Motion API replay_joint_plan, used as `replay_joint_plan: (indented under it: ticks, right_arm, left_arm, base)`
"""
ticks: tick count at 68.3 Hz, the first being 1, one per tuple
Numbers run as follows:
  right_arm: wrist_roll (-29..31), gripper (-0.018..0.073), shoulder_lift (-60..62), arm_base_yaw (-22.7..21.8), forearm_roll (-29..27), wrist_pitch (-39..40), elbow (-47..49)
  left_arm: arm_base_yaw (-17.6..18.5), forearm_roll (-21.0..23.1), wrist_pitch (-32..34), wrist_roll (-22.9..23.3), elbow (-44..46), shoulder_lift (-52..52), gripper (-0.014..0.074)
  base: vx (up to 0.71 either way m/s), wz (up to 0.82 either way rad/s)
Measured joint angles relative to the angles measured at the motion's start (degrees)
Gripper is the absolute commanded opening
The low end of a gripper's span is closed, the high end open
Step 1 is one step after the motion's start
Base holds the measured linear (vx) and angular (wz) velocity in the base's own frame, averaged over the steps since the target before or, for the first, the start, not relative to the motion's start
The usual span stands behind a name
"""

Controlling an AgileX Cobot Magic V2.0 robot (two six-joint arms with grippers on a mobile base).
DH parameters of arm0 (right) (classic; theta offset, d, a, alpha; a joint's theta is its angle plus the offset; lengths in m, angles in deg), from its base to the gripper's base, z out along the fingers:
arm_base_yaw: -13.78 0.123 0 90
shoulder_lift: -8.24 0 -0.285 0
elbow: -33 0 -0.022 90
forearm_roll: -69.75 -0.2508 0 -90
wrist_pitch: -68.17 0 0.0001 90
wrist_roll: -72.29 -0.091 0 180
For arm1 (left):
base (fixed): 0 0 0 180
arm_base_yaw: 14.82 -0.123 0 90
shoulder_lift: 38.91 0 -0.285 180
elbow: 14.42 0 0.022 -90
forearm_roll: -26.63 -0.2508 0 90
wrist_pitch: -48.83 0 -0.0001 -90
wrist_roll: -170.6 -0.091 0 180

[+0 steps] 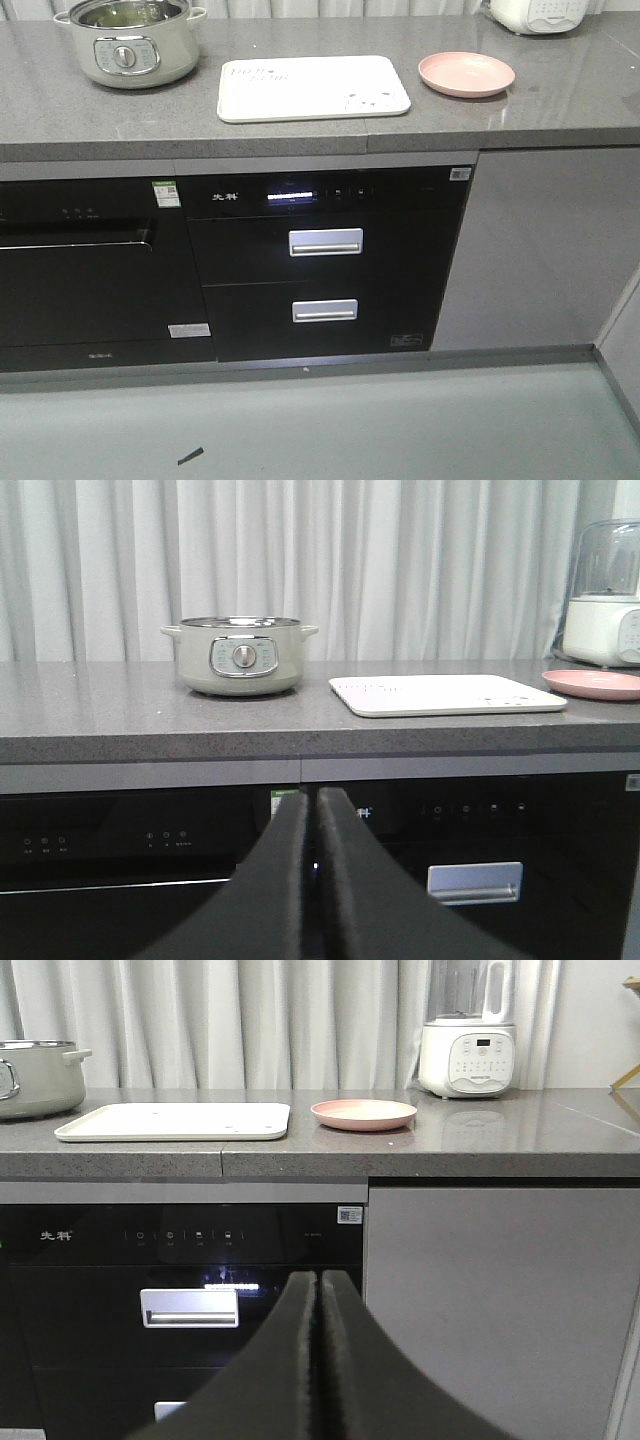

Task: Transfer vegetables to tray and serve
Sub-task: 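Drive the base toward the counter with the pot, tray and plate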

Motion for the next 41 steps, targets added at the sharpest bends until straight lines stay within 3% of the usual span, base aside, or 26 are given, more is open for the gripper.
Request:
replay_joint_plan:
  ticks: [41]
  right_arm:
    - [0.0, -0.0007, 0.0, 0.0, 0.0, -0.05, 0.0]
  left_arm:
    - [0.0, 0.0, 0.0, 0.0, 0.0, 0.0, -0.0008]
  base:
    - [0.21, 0.05]
